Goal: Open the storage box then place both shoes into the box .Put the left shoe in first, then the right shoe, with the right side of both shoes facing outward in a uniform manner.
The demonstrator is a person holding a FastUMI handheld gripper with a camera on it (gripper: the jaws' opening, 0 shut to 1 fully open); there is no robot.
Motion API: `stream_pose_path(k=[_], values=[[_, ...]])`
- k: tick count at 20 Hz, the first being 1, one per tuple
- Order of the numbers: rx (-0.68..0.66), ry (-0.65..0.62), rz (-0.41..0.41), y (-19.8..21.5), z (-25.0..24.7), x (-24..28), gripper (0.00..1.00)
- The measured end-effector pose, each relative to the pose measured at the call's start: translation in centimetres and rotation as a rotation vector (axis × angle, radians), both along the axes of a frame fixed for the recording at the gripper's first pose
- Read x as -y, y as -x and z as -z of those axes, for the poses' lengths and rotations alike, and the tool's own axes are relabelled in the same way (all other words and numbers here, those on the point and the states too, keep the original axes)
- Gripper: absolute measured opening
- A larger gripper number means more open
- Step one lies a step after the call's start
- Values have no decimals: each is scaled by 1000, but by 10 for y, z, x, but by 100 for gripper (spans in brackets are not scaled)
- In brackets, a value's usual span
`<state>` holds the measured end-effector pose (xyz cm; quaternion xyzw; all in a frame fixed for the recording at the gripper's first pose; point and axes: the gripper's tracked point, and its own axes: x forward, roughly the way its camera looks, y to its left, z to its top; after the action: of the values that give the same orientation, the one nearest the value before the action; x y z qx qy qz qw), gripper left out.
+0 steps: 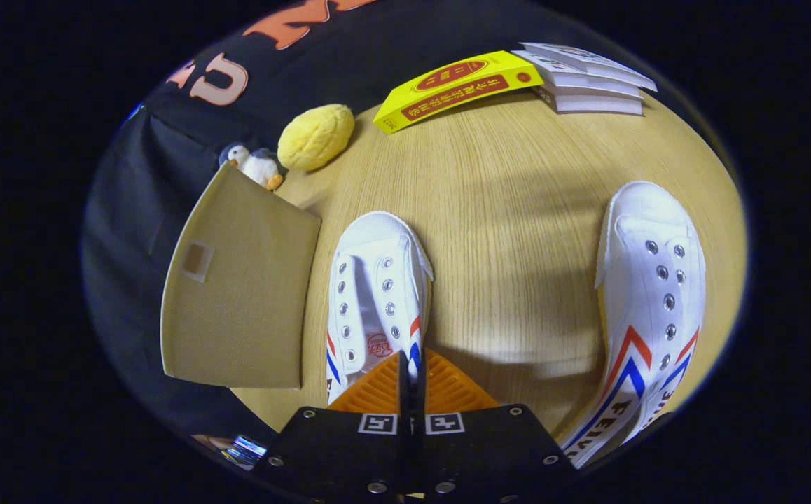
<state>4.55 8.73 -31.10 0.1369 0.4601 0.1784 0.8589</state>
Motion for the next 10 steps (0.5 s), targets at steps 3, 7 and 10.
stream_pose_path(k=[3,7,10], values=[[-72,-327,99,11,-11,-29,0],[-31,-437,97,15,-43,-52,0],[44,-492,91,7,-91,-63,0]])
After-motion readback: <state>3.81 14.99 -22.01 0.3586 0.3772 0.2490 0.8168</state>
